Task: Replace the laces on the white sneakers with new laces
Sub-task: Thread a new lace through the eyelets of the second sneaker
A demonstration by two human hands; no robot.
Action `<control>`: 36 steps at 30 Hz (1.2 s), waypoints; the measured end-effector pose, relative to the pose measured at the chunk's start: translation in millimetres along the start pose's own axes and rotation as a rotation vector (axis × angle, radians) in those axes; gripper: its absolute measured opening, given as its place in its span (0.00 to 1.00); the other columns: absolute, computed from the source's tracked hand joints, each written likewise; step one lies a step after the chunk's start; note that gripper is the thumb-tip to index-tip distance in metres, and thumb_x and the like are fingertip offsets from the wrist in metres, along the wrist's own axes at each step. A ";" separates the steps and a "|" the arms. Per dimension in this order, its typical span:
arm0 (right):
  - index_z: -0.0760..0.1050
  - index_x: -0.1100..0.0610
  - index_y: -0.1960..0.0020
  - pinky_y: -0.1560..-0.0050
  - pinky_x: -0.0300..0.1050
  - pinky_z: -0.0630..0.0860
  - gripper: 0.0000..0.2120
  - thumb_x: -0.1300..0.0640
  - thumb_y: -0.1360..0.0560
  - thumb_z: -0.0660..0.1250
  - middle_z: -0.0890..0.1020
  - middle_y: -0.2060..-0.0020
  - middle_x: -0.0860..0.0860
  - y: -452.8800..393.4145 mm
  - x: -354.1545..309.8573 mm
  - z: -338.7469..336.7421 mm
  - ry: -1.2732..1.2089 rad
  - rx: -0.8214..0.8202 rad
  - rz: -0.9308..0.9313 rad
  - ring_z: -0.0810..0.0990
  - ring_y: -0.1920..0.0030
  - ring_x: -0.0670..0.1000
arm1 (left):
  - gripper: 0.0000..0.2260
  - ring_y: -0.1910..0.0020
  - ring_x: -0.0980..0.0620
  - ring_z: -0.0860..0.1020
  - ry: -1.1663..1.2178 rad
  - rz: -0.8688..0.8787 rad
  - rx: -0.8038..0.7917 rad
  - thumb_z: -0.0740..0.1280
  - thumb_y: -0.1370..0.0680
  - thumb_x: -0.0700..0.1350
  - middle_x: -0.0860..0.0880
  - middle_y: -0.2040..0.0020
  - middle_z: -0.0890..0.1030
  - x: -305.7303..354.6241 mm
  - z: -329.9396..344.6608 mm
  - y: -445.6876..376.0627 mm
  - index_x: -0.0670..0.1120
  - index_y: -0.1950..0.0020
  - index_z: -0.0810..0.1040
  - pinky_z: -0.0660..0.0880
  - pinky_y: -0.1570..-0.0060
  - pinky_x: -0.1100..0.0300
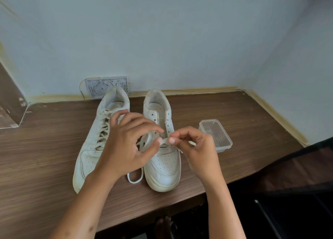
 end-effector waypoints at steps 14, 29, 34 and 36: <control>0.78 0.52 0.44 0.55 0.45 0.79 0.08 0.58 0.23 0.70 0.83 0.61 0.42 6.6 -0.1 3.9 0.314 0.333 -0.040 0.81 0.56 0.42 | 0.09 0.50 0.53 0.76 -0.122 -0.139 0.090 0.67 0.23 0.54 0.58 0.51 0.81 -19.5 15.2 3.6 0.53 0.53 0.84 0.66 0.42 0.49; 0.68 0.48 0.48 0.55 0.42 0.77 0.15 0.61 0.26 0.72 0.83 0.65 0.46 13.9 13.3 9.1 0.211 0.459 0.054 0.82 0.59 0.45 | 0.04 0.44 0.48 0.72 -0.337 -0.061 0.138 0.71 0.27 0.50 0.55 0.48 0.81 -5.8 25.7 6.4 0.52 0.59 0.84 0.65 0.41 0.46; 0.69 0.52 0.52 0.59 0.27 0.70 0.15 0.64 0.28 0.74 0.83 0.69 0.47 18.4 7.5 9.9 0.121 0.466 0.044 0.82 0.63 0.43 | 0.05 0.42 0.48 0.70 -0.228 -0.155 0.101 0.71 0.28 0.52 0.56 0.45 0.80 -13.6 32.8 7.1 0.54 0.60 0.85 0.64 0.43 0.48; 0.70 0.51 0.52 0.58 0.27 0.71 0.15 0.62 0.28 0.75 0.84 0.68 0.46 18.3 8.0 11.0 0.116 0.455 0.058 0.82 0.62 0.41 | 0.04 0.42 0.48 0.69 -0.212 -0.181 0.090 0.71 0.28 0.53 0.56 0.45 0.79 -15.9 33.4 7.3 0.55 0.60 0.85 0.63 0.42 0.49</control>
Point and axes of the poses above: each hand's wrist, its own y-axis away from the middle knuckle, its own z-axis out of the palm, x = y × z, the point moved 9 cm from there along -y, towards the middle knuckle
